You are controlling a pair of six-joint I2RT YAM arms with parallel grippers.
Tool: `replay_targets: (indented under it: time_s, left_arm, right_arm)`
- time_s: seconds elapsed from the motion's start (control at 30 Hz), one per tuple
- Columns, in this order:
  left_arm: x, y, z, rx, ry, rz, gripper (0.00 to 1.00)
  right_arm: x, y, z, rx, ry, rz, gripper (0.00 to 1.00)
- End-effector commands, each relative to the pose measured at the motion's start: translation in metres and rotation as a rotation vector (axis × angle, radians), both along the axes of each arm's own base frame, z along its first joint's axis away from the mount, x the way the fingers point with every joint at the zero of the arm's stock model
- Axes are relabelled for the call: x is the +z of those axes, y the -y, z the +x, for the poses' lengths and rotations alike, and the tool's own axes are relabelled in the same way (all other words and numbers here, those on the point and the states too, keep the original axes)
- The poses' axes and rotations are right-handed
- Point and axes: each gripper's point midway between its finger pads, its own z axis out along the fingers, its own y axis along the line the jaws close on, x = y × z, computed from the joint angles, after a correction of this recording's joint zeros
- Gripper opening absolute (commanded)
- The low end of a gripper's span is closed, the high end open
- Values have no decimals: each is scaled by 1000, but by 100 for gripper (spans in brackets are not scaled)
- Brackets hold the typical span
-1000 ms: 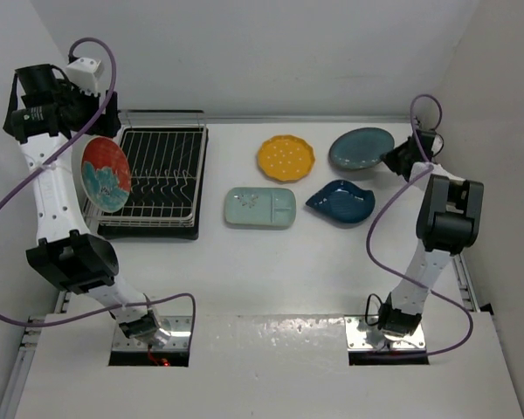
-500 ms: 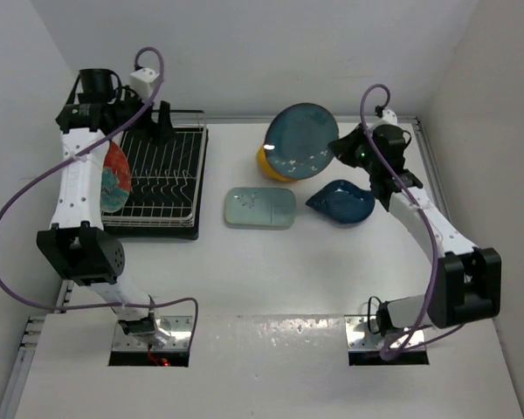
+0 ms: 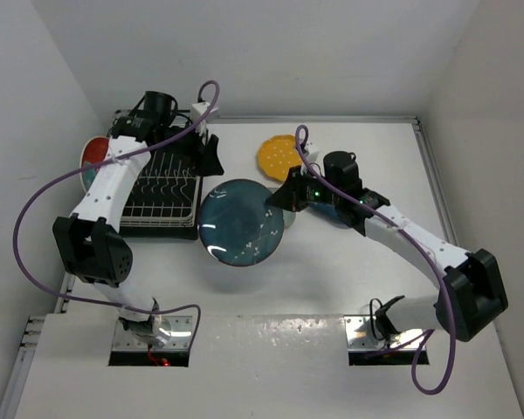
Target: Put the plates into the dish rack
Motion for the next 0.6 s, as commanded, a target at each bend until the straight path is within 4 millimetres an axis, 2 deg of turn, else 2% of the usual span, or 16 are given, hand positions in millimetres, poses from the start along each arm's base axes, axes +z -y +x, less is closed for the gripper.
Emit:
replay_targets:
  time_s: [0.0,0.07,0.23,0.3,0.43,0.57]
  left_arm:
    - [16,16,-24,-104,49,-57,81]
    - [7,20,-32,-127,15,-58,79]
    - [7,27,-55,-222,-20,-80,76]
    - [10,27,-53,-217,-9,-73,76]
    - [27,6,-31,-129,47,-72,76]
    - [35,5,-29,-135,75,-84,76]
  right_arm:
    - [90,-13,7,53,277,163,0]
    - [89,-16,8,64,278,162,0]
    - [86,-20,13,75,279,147,0]
    - [85,-20,13,81,280,137,0]
    - [76,-23,12,105,259,120,0]
    - [71,-22,14,107,255,108,0]
